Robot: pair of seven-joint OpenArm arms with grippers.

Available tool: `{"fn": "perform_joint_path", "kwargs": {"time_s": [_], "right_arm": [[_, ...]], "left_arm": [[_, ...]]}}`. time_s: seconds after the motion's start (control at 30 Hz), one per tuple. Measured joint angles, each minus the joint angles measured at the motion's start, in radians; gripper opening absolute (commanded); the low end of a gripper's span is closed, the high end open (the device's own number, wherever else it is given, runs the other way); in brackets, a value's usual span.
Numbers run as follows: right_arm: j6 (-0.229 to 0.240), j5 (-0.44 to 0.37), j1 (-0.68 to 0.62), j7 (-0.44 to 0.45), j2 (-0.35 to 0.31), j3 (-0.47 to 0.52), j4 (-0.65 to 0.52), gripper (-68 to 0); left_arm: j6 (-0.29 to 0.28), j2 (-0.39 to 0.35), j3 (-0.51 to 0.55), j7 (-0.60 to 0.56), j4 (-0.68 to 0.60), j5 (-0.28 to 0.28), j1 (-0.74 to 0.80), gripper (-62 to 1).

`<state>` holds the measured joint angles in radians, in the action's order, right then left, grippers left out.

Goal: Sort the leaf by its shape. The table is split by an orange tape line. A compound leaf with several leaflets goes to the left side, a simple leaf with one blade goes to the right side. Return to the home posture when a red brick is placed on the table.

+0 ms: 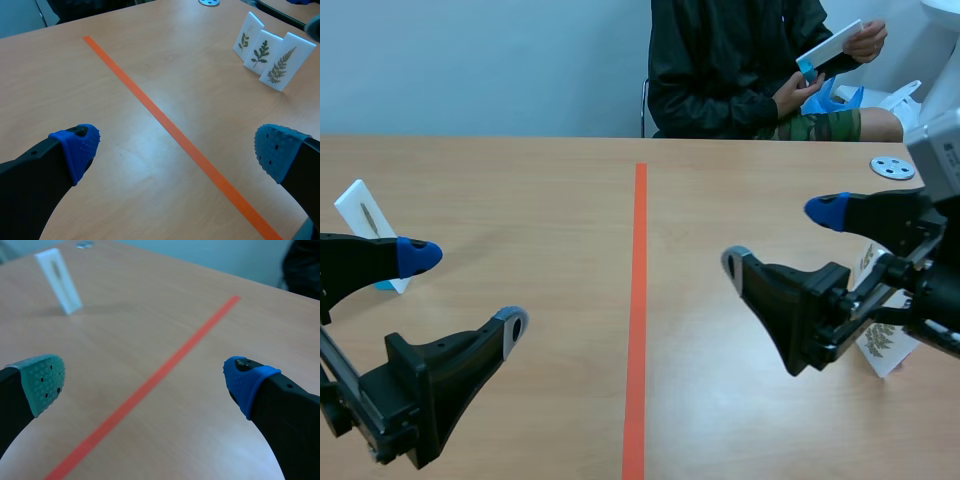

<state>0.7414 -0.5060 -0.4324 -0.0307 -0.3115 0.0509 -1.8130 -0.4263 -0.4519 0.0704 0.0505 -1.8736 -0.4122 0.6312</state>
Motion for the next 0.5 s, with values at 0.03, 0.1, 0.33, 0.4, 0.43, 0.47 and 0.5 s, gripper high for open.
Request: {"fn": "perform_joint_path", "kwargs": {"time_s": [0.03, 0.1, 0.33, 0.4, 0.43, 0.47, 0.5], "right_arm": [[-0.001, -0.009, 0.000, -0.001, -0.030, -0.027, 0.000, -0.8], [-0.001, -0.011, 0.001, -0.001, -0.090, -0.074, 0.000, -0.8], [-0.098, -0.011, 0.008, -0.002, -0.183, -0.160, 0.001, -0.8], [-0.124, -0.011, 0.008, -0.002, -0.182, -0.167, 0.001, -0.8], [-0.144, -0.011, 0.008, -0.002, -0.182, -0.174, 0.001, -0.8], [-0.172, -0.011, 0.008, -0.003, -0.180, -0.183, 0.001, -0.8], [-0.209, -0.011, 0.008, -0.010, -0.177, -0.194, 0.001, -0.8]], "left_arm": [[0.000, 0.000, 0.000, 0.000, 0.000, 0.000, 0.000, 1.4], [0.000, 0.000, 0.000, 0.000, 0.000, 0.000, 0.000, 1.4], [0.000, 0.000, 0.000, 0.000, 0.000, 0.000, 0.000, 1.4], [0.000, 0.000, 0.000, 0.000, 0.000, 0.000, 0.000, 1.4], [0.000, 0.000, 0.000, 0.000, 0.000, 0.000, 0.000, 1.4], [0.000, 0.000, 0.000, 0.000, 0.000, 0.000, 0.000, 1.4], [0.000, 0.000, 0.000, 0.000, 0.000, 0.000, 0.000, 1.4]]}}
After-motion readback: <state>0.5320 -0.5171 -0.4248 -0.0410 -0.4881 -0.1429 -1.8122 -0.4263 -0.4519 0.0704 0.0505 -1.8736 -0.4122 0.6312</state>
